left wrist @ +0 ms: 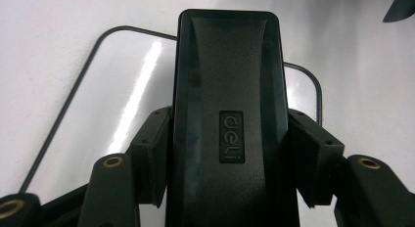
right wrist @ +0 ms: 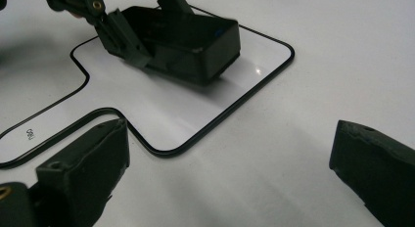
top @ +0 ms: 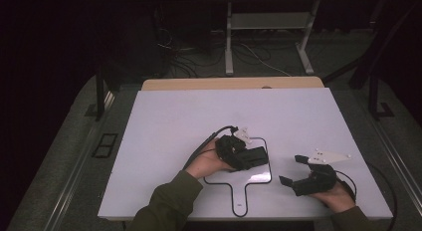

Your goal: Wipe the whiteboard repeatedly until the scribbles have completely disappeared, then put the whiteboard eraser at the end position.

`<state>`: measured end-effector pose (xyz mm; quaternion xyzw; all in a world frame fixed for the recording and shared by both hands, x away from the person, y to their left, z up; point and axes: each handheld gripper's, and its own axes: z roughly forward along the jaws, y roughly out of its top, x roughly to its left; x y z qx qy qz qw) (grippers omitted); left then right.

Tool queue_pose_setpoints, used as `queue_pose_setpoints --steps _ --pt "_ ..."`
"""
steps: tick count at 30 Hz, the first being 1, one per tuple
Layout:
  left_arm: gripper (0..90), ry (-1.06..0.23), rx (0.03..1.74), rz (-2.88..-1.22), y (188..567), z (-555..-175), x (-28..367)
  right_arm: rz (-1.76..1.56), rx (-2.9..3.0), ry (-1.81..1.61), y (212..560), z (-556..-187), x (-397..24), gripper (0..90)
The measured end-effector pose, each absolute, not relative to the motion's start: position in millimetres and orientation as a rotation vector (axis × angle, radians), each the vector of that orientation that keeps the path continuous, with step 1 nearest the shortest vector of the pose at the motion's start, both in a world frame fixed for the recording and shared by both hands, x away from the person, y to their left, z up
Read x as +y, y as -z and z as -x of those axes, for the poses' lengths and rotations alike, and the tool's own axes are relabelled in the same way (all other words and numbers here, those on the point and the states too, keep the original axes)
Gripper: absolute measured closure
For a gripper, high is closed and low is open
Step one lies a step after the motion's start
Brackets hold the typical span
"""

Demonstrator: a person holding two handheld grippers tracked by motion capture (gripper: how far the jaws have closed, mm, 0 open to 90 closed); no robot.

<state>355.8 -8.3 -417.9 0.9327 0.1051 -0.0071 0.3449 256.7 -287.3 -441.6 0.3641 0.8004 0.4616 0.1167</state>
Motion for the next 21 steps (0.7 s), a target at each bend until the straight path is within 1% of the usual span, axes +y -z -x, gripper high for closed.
queue_pose_setpoints --steps 10,21 --pt "39.2 -0.012 0.379 -2.372 399.6 -373.6 16.0 -1.066 2.346 -1.351 442.1 -256.7 -286.7 0.4" --pt "39.1 -0.094 0.496 -2.295 385.9 -427.1 38.3 -1.074 2.344 -1.357 442.2 -257.4 -285.6 0.4"
